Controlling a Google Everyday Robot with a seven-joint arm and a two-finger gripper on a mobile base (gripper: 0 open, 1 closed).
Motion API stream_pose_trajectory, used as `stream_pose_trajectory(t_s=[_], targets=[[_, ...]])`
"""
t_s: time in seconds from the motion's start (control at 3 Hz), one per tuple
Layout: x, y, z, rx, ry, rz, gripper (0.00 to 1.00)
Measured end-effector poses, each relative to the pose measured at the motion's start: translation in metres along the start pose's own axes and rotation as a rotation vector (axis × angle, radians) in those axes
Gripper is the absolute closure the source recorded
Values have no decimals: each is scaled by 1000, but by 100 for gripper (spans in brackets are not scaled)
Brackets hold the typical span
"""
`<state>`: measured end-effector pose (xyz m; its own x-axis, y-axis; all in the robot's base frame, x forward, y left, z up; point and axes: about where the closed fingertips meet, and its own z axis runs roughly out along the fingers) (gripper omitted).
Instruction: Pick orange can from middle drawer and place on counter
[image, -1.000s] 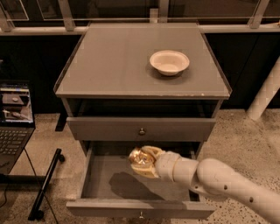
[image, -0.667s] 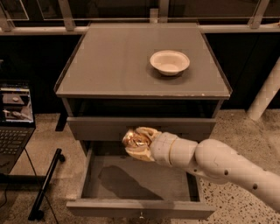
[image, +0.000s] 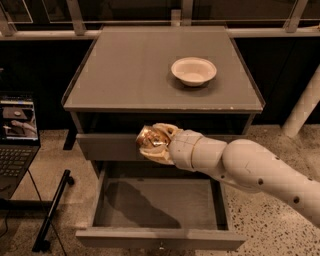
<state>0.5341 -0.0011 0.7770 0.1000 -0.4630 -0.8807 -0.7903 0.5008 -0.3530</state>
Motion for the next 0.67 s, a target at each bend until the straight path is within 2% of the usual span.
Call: stream_pose_trajectory(t_s=[0.33, 0.67], targets=[[-21, 4, 0, -5, -20, -24, 100], [-72, -6, 4, -16, -60, -121, 100]])
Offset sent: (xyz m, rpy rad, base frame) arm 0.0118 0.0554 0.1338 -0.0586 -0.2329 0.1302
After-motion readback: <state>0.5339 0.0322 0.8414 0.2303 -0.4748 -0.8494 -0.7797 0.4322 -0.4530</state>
